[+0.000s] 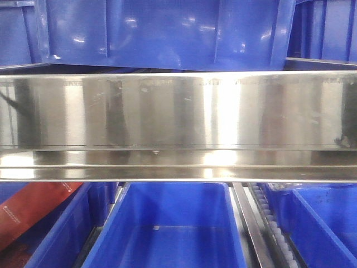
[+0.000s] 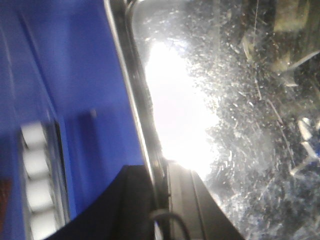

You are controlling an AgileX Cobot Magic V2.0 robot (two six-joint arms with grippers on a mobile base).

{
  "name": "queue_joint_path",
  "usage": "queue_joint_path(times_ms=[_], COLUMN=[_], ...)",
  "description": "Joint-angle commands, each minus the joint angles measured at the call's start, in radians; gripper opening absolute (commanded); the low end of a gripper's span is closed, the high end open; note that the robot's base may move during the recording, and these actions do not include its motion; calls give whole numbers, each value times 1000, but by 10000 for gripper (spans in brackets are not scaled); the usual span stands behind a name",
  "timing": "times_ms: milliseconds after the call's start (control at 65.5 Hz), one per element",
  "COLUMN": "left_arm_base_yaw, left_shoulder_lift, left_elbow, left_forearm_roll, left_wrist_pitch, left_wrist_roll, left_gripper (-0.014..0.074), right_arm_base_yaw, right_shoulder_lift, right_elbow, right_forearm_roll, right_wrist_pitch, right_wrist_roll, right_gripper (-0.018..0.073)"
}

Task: Stack silver trays without gaps

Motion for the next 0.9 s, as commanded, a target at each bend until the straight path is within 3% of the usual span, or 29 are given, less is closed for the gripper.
queue_joint_path(times_ms=[0,366,885], left_arm_base_yaw=[-7,-7,-7], left_shoulder_lift=[-21,-21,-21], left_elbow=[-30,-34,-34], left_forearm_roll=[4,49,49], left_wrist_pitch=[-110,-296,-304], left_wrist_roll=[20,20,20], left_gripper=[-8,-8,-8], right_arm_base_yaw=[5,5,5], right_shoulder_lift=[-15,-11,-11], right_elbow=[-19,-19,-19], right_forearm_roll=[32,59,59], right_wrist_pitch=[-94,-281,-287], right_wrist_roll=[-26,-26,-26], right_gripper=[-70,-70,-70])
